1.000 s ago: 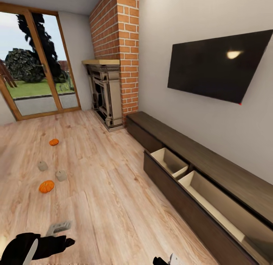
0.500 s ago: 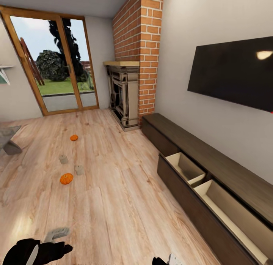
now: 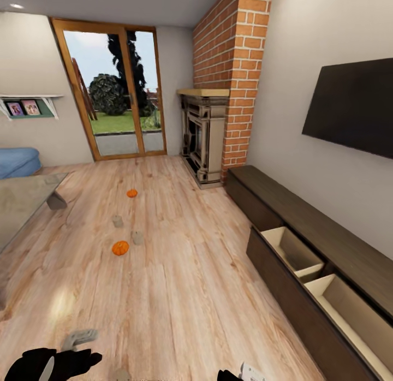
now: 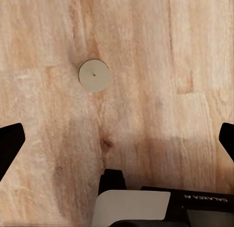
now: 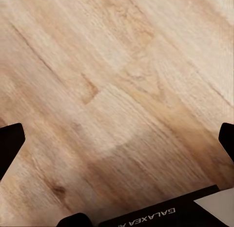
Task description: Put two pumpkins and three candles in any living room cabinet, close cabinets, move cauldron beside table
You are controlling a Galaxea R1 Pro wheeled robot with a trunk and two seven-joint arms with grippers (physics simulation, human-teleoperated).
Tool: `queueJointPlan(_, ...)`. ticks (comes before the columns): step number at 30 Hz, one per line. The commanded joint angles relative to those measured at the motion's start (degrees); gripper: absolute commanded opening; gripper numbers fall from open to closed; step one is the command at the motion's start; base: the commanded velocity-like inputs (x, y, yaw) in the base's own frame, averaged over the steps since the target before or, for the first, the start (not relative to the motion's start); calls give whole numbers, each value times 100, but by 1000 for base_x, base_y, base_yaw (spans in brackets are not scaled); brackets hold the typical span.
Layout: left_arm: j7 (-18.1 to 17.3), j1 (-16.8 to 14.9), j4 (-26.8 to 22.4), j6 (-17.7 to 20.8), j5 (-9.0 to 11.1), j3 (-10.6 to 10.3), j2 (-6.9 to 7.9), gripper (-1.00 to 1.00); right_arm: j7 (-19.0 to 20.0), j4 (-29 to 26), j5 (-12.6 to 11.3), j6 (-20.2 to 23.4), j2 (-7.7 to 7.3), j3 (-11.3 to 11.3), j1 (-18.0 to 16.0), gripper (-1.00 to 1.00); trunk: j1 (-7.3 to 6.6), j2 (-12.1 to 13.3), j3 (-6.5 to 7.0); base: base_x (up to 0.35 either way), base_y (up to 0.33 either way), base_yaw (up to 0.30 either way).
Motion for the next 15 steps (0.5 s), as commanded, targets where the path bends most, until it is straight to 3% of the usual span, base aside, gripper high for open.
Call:
queueJointPlan(1, 13, -4, -5, 35, 51, 6, 0, 100, -28, -5, -60, -27, -3, 47, -3, 100, 0, -3, -5, 0, 59, 289)
queueJointPlan(15, -12, -4, -8, 26, 51, 6, 0, 100, -28, 3, -56, -36, -8, 36, -3, 100, 0, -3, -5, 0, 191, 289)
